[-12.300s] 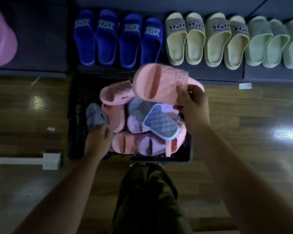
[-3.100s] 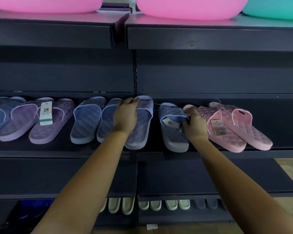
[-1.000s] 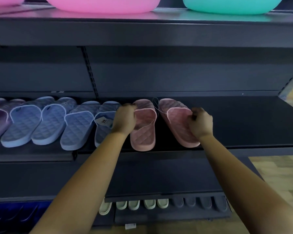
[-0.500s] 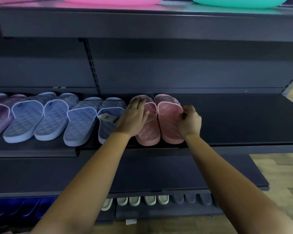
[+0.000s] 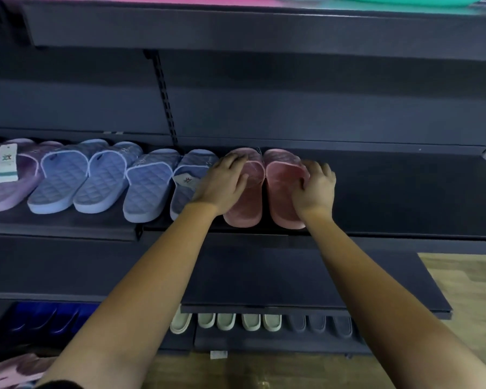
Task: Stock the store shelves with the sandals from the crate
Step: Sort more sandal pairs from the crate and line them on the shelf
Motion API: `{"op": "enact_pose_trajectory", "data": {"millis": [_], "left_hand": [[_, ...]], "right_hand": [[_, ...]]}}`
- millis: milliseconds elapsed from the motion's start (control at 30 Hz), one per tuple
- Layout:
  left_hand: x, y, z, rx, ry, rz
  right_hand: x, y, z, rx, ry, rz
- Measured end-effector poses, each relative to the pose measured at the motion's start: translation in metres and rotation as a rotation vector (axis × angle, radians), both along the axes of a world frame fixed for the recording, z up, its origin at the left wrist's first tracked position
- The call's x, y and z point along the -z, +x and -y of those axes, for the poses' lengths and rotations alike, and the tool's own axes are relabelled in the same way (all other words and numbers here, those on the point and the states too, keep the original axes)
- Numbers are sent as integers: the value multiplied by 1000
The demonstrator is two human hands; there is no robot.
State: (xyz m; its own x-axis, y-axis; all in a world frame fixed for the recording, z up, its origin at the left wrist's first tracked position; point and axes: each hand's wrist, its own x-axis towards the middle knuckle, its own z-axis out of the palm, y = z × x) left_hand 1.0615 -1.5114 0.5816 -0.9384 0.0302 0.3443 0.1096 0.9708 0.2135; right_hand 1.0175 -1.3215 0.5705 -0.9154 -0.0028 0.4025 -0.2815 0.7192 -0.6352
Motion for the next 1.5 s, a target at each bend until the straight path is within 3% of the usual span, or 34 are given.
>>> {"op": "enact_pose_trajectory", "data": {"millis": [133, 267, 600, 967, 1500], "left_hand": [[-1, 35, 15, -114, 11, -48], [7, 93, 47, -253, 21, -59], [68, 298, 165, -645, 90, 20], [133, 510, 341, -783, 175, 158], [236, 552, 562, -796, 271, 526]], "right_hand": [[-7, 21, 28, -255, -17, -128], [-2, 53, 78, -464, -72, -140], [50, 200, 225, -844, -80, 24], [147, 370, 373, -772, 66, 391], [263, 422, 581, -706, 225, 779]]}}
